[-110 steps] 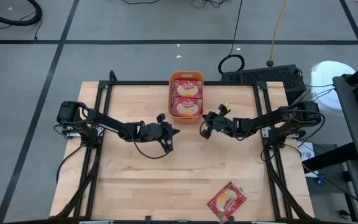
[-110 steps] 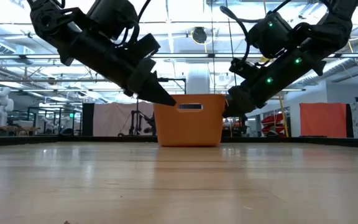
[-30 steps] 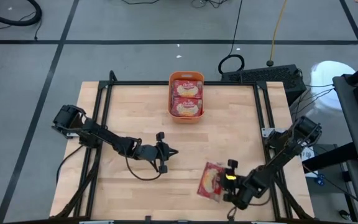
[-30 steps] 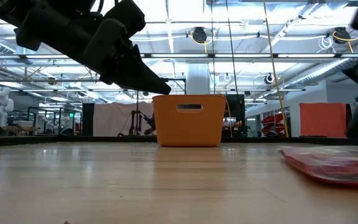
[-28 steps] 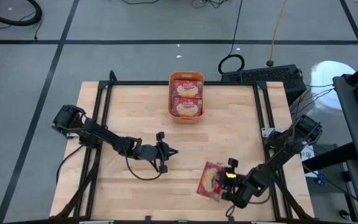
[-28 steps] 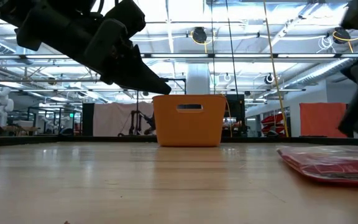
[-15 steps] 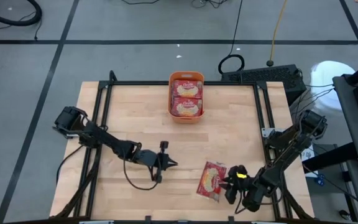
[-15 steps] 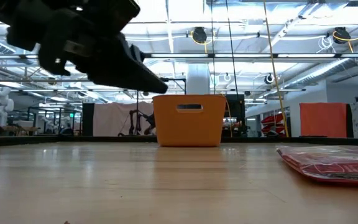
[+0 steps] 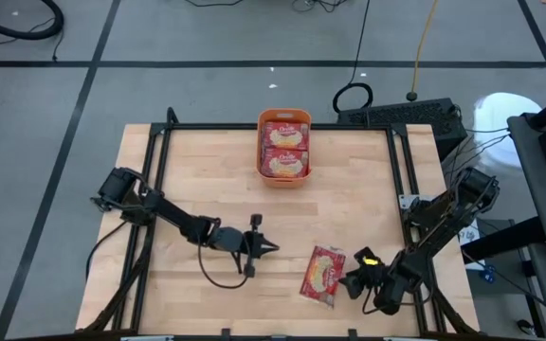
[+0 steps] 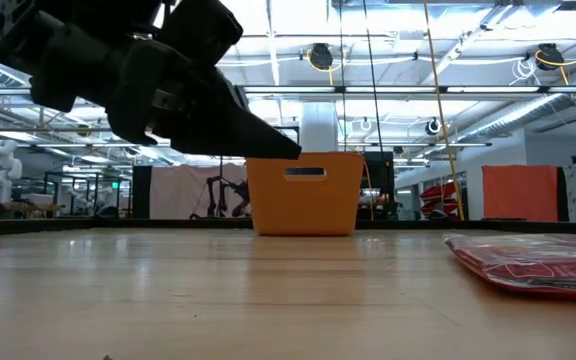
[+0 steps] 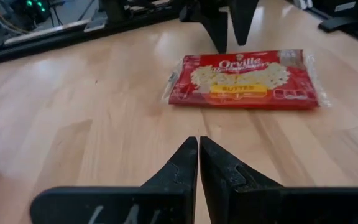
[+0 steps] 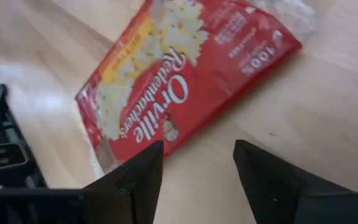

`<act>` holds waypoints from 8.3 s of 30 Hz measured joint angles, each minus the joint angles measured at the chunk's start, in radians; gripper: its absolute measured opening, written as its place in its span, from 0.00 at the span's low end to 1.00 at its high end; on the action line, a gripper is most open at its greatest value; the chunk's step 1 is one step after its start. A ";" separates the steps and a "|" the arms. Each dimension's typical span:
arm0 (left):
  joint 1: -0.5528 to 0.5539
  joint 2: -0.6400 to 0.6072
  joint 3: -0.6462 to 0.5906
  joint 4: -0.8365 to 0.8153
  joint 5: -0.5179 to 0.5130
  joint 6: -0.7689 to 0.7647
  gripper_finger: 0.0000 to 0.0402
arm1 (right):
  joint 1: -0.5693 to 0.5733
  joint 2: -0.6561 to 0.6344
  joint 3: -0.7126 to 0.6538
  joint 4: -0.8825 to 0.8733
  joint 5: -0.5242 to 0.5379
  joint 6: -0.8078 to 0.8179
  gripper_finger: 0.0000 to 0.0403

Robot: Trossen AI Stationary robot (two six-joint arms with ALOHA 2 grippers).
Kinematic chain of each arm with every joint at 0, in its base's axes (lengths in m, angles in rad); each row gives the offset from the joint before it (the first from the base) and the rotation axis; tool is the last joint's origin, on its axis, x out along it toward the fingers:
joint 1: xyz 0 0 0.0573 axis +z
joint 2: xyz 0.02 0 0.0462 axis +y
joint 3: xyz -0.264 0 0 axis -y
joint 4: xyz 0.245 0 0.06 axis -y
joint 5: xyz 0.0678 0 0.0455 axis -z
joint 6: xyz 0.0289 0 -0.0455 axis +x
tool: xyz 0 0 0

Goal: Sort popcorn bags into baskets
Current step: Put the red popcorn bag into the orange bin

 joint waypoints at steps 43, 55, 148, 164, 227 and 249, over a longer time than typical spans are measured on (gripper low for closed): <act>0.119 0.000 -0.001 -0.016 -0.001 -0.140 0.06 | -0.468 -0.004 -0.253 0.700 0.060 -0.930 0.00; 0.081 0.000 -0.001 -0.082 0.000 -0.161 0.06 | -0.363 -0.282 -0.250 0.354 -0.252 -1.026 0.20; 0.235 0.335 0.258 0.064 0.337 -0.348 0.69 | -0.227 -0.537 -0.574 0.715 0.143 -1.378 0.00; 0.253 0.409 0.381 0.021 0.608 -0.233 0.04 | -0.245 -0.537 -0.573 0.765 0.172 -1.403 0.00; 0.071 -0.116 0.380 -0.924 -0.185 0.216 0.07 | -0.801 0.004 0.386 -0.246 -0.485 -1.696 0.22; 0.069 -0.116 0.380 -0.871 -0.204 -0.128 0.39 | -0.800 0.004 0.385 -0.282 -0.490 -1.709 0.04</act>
